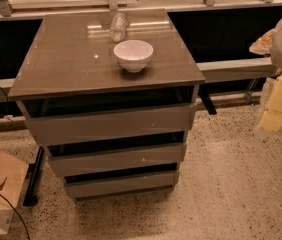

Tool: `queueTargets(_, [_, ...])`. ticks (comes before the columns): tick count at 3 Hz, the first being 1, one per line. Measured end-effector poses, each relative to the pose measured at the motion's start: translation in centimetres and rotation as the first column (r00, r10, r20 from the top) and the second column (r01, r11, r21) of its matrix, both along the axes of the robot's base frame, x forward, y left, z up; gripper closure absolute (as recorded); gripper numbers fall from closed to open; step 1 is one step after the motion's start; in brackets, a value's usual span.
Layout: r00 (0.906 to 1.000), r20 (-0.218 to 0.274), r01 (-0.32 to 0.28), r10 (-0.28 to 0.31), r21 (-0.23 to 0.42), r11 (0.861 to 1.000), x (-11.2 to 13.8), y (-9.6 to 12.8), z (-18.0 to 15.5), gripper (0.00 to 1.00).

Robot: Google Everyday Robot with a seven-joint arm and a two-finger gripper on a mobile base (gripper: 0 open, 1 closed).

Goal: Open middle drawer

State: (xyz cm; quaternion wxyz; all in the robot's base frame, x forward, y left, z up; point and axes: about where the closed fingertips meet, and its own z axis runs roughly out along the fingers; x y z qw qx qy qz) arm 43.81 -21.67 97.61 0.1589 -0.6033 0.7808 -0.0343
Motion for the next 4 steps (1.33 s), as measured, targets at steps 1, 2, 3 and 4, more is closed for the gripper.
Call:
queueTargets(1, [1.0, 0.0, 0.0, 0.0, 0.0, 1.0, 0.0, 0.0, 0.0, 0.0])
queueTargets(2, [0.9992, 0.039, -0.002, 0.002, 0.01, 1.0, 0.2, 0.8, -0.5, 0.0])
queueTargets(3, [0.9985, 0.055, -0.009, 0.005, 0.061, 0.998, 0.5, 1.6, -2.9, 0.0])
queueTargets(4, [0.9989, 0.043, -0.021, 0.016, 0.132, 0.991, 0.8, 2.5, -6.3, 0.0])
